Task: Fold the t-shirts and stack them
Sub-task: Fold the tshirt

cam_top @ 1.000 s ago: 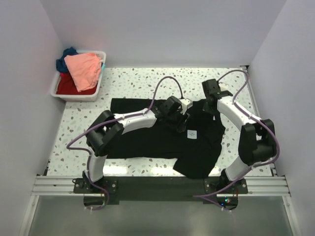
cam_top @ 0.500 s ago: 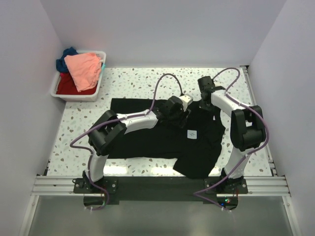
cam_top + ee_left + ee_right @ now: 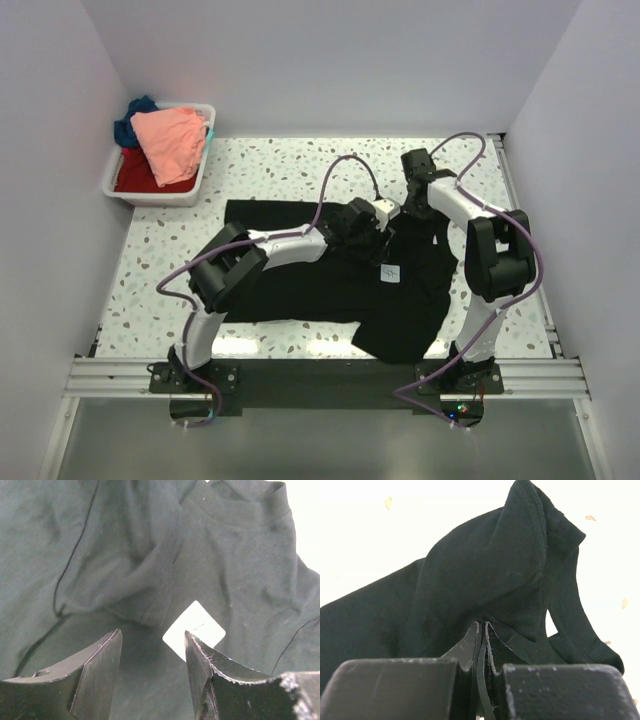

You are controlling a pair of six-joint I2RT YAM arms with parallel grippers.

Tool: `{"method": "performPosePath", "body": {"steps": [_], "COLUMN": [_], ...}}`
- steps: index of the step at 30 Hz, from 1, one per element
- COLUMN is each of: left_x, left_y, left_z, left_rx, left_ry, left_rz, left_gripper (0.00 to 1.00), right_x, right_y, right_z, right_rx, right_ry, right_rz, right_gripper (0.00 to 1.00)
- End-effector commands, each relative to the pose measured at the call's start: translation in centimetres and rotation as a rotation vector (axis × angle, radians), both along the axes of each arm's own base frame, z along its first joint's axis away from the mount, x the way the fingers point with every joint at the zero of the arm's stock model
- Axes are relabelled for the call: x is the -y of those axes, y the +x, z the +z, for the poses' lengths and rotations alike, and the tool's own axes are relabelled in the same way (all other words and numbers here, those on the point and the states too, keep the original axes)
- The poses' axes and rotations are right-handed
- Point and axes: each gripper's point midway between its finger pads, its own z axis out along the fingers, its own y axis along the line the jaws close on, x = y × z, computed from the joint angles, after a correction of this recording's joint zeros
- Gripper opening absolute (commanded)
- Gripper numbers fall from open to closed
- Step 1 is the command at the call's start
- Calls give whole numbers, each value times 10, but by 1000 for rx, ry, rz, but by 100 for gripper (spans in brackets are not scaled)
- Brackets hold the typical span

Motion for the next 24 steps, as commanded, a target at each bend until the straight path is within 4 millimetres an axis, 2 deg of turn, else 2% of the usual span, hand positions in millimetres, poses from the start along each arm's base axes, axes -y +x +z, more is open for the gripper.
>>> {"method": "performPosePath", "body": {"steps": [1,6,10,13,16,24], "left_x": [27,37,37,35,35,34], "left_y": [8,10,10,10,12,17], "left_z": [20,15,2,-7,-11,-9], "left_rx": [17,10,13,19,30,60], "left_ry": [-104,-110,-70,-39,-24,1], "left_rz": [-20,-17,-4,7,18,45], "left_gripper": [57,57,56,52,43,31], "right_x": [-1,1,1,-1,-1,-1], "right_y": [12,10,11,12,11,9], "right_z": [8,9,10,8,6,6], "right_rx": [33,26,27,23,19,19], "right_ry": [6,-5,-5,4,10,17], "right_rz": [9,21,25,34,36,38], "right_gripper": [0,0,0,0,0,0]}}
